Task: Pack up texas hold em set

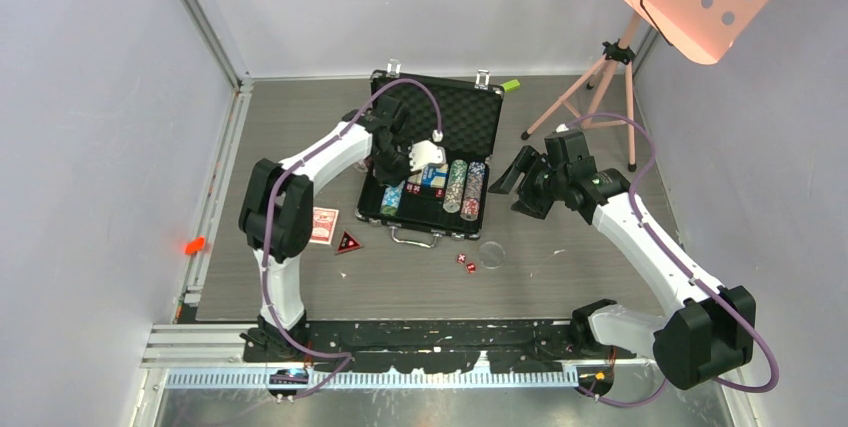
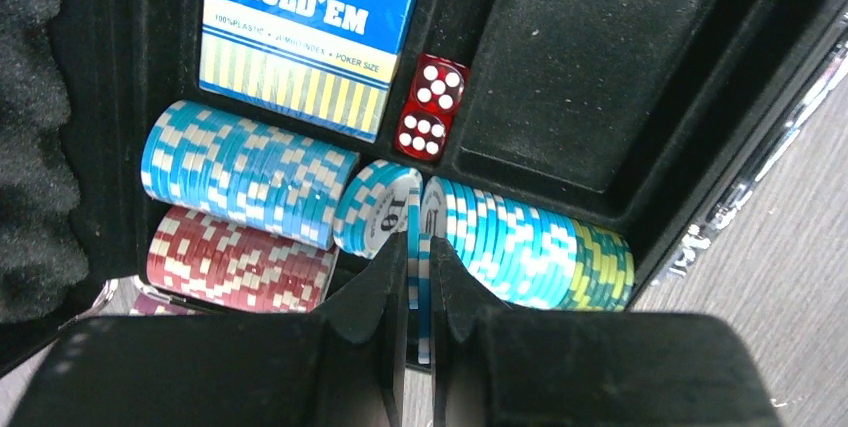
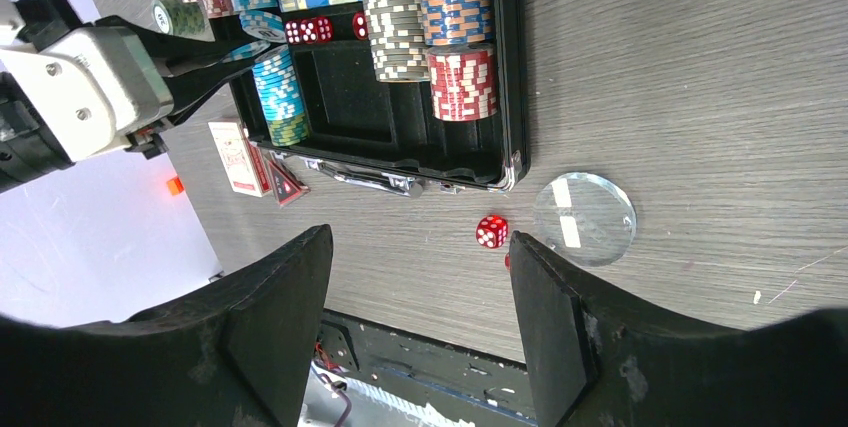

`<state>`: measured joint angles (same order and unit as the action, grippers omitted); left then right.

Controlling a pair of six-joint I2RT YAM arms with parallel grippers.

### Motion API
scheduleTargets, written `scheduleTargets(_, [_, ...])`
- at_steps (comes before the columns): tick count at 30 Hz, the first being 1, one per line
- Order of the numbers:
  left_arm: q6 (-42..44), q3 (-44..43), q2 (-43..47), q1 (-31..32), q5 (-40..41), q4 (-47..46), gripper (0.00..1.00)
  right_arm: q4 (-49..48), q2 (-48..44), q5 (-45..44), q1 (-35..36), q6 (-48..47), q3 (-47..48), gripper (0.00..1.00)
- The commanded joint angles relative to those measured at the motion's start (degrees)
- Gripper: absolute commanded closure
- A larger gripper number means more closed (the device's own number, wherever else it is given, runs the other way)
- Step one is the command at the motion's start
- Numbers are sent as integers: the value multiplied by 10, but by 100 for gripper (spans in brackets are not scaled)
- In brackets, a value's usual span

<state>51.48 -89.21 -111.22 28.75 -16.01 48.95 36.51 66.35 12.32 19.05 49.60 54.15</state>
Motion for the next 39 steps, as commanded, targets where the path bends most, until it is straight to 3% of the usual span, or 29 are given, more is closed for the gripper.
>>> scheduleTargets(1, [1,-33,-24,-3,-3,-4,100,-3,-3,2,0,-10,28,29])
scheduleTargets(7, [-1,-37,-38,-4,-3,-3,100,-3,0,2,0,-10,28,29])
scheduleTargets(12, [1,-26,-32,-4,-4,-7,83,-3,1,2,0,-11,28,29])
scheduleTargets(19, [-4,-19,-23,-4,1,-17,70,-3,-1,3,0,-11,25,29])
scheduleTargets(33, [-20,8,38,-4,6,-46,69,-3,-7,1,0,-9,21,30])
scheduleTargets(39, [-39,37,69,-4,11,-76,62,-3,-8,2,0,-9,19,30])
